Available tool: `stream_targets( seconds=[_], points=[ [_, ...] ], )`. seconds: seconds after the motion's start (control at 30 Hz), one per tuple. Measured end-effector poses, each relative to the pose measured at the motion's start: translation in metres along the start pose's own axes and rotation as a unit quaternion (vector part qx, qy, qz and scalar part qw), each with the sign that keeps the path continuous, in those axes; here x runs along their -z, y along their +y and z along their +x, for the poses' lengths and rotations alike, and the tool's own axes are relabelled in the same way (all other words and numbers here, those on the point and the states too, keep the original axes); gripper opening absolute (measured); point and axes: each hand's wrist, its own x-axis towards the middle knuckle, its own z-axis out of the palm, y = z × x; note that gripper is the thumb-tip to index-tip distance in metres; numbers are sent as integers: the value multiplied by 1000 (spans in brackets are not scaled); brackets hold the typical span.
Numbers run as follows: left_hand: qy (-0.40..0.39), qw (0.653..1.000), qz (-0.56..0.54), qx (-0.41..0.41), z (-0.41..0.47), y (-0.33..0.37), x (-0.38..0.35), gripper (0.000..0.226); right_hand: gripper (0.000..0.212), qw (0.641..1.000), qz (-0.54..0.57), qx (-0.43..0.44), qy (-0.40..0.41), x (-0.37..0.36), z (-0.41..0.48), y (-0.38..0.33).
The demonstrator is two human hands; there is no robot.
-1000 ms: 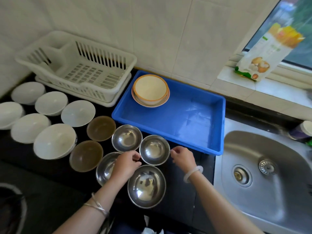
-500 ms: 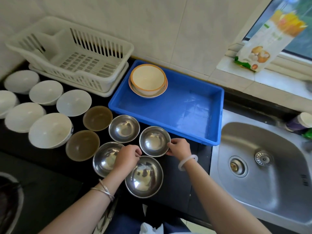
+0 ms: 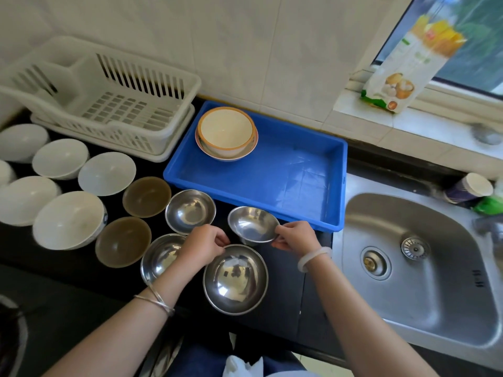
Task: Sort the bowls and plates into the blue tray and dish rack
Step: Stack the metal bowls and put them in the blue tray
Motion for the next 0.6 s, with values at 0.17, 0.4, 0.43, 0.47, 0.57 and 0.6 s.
stream_targets(
  seconds=[0.17, 0.4, 0.43, 0.47, 0.57, 0.6],
  points=[
    [-10, 1000, -2, 12, 5, -4, -11, 20, 16, 1000, 3, 5, 2, 11, -6, 10],
    [12, 999, -34, 39, 15, -9, -14, 19, 12, 997, -41, 64, 23, 21, -17, 19],
    [18, 998, -41, 41, 16, -9, -14, 17, 13, 996, -51, 68, 24, 22, -18, 20],
    [23, 998, -48, 42, 17, -10, -15, 16, 13, 995, -61, 72, 24, 22, -18, 20],
    [33, 996, -64, 44, 19, -12, -16, 14, 12, 992, -94, 85, 26, 21, -20, 22],
    [35, 996, -69, 45, 19, -13, -17, 13, 12, 990, -106, 91, 26, 20, -22, 22]
  ],
)
